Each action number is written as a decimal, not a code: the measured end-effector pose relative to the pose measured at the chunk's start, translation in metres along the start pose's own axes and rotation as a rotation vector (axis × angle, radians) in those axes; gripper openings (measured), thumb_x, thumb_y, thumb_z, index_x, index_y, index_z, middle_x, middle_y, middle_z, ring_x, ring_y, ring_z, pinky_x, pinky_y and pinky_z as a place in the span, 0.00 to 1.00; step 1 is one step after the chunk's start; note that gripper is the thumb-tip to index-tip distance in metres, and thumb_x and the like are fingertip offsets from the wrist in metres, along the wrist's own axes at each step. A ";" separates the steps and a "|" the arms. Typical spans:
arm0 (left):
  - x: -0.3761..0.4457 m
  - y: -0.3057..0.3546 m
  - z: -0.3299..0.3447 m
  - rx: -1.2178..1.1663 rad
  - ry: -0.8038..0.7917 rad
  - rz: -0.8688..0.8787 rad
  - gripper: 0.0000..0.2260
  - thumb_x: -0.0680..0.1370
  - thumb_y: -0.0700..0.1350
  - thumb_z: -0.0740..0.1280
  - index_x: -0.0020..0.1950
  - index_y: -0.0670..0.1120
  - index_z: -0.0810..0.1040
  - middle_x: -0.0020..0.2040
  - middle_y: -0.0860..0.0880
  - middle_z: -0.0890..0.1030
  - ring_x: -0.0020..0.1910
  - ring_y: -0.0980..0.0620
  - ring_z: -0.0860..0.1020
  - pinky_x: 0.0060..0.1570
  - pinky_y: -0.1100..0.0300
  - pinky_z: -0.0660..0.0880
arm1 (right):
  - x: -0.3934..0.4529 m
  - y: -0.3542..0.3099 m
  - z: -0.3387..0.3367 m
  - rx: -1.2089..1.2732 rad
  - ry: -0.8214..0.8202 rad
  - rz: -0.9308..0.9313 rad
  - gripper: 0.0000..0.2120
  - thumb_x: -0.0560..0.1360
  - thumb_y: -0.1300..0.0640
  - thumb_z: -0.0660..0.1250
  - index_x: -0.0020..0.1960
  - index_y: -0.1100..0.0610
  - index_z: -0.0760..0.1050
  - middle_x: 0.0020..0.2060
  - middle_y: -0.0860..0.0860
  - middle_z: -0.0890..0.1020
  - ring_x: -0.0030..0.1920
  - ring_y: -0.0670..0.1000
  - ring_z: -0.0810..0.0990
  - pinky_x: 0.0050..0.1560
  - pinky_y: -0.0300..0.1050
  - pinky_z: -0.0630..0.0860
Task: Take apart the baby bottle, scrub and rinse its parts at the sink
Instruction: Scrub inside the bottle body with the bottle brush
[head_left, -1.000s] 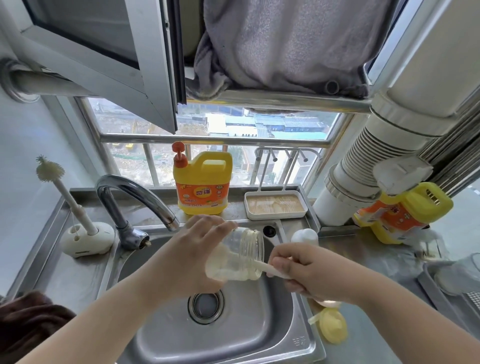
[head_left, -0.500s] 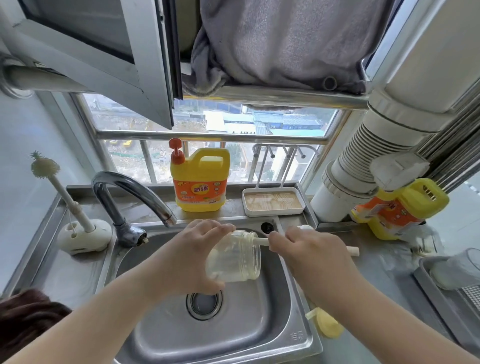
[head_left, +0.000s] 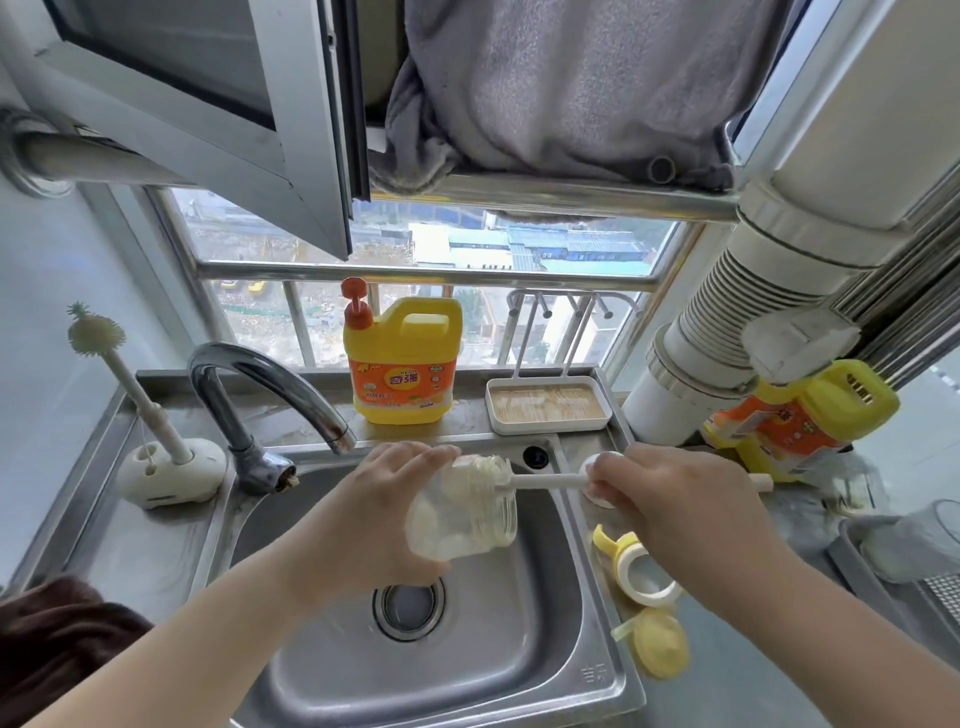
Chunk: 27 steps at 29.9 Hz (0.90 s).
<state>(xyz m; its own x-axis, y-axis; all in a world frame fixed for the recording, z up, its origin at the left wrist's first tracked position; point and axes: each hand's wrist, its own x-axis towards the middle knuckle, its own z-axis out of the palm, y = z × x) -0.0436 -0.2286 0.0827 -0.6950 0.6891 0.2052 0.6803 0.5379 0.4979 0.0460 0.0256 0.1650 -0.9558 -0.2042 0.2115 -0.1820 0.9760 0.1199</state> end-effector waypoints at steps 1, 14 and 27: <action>0.000 -0.002 -0.001 0.029 0.029 0.013 0.41 0.58 0.61 0.71 0.69 0.53 0.66 0.61 0.50 0.75 0.58 0.54 0.71 0.56 0.64 0.65 | -0.001 -0.002 0.002 0.052 -0.067 0.046 0.06 0.75 0.51 0.63 0.40 0.48 0.73 0.28 0.46 0.73 0.26 0.47 0.72 0.24 0.35 0.54; -0.002 -0.003 -0.001 0.018 -0.001 -0.047 0.42 0.58 0.64 0.69 0.70 0.54 0.65 0.62 0.51 0.74 0.58 0.55 0.69 0.57 0.62 0.65 | -0.001 0.001 -0.001 0.042 -0.017 0.052 0.06 0.73 0.52 0.68 0.39 0.49 0.74 0.27 0.44 0.74 0.24 0.46 0.71 0.23 0.35 0.57; -0.008 0.005 0.001 -0.123 -0.052 -0.264 0.40 0.57 0.57 0.75 0.67 0.59 0.65 0.55 0.61 0.74 0.52 0.57 0.74 0.47 0.75 0.65 | -0.002 -0.022 0.011 0.786 -0.636 0.317 0.08 0.79 0.57 0.61 0.52 0.45 0.76 0.37 0.48 0.82 0.34 0.45 0.78 0.40 0.38 0.77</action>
<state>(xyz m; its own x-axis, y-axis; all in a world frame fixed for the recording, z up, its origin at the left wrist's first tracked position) -0.0345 -0.2305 0.0826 -0.8292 0.5588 0.0128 0.4419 0.6413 0.6272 0.0493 0.0056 0.1514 -0.8894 -0.0763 -0.4506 0.2159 0.7990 -0.5613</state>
